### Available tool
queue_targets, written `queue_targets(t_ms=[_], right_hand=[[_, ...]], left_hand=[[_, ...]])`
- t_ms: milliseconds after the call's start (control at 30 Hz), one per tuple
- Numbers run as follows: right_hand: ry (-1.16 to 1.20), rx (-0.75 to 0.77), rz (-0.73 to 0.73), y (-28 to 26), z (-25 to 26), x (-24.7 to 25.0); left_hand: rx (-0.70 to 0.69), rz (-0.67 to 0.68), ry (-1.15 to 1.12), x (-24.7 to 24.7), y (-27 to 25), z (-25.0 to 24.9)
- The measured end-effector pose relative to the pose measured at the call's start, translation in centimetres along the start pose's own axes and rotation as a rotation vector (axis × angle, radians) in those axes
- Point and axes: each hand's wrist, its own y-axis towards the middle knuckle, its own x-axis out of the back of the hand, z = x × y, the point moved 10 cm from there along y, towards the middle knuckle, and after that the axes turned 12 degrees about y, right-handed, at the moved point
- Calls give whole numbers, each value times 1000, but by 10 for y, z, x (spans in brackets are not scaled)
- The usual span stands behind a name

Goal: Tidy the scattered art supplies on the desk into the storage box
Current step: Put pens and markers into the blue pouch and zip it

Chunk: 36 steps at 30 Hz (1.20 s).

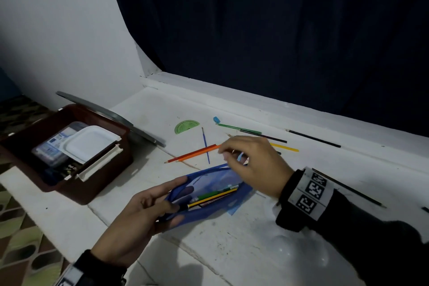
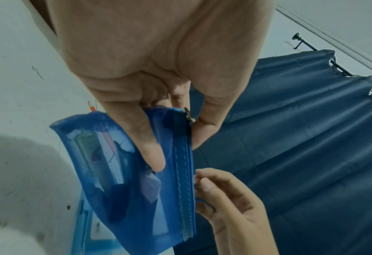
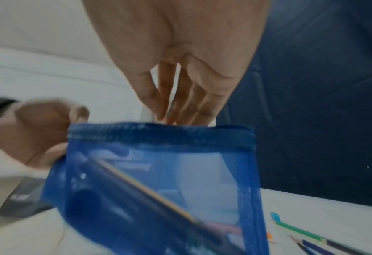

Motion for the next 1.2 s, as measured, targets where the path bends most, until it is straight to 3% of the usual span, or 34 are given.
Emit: queue_targets(t_ms=[133,333,567,800,967,1067,1200], right_hand=[[-120,-90,-52,39,-52,6],[-367,-264,81,102,-137,-21],[-535,-425,342,159,-219,-71],[-649,-632,581,159,-277,-104],[-646,-646,445,172,-262,-88],[-585,-521,256,178,-230,-73],[-292,-255,36,168,-156,-64]], left_hand=[[-6,-4,-33,21,14,-5],[35,-2,-56,51,49,-6],[62,72,-66,71,89,-7],[114,130,-40,84,111,1],[133,150,-36,90,118,5],[125,146,-36,92,121,5],[112,144,-57,91,122,5]])
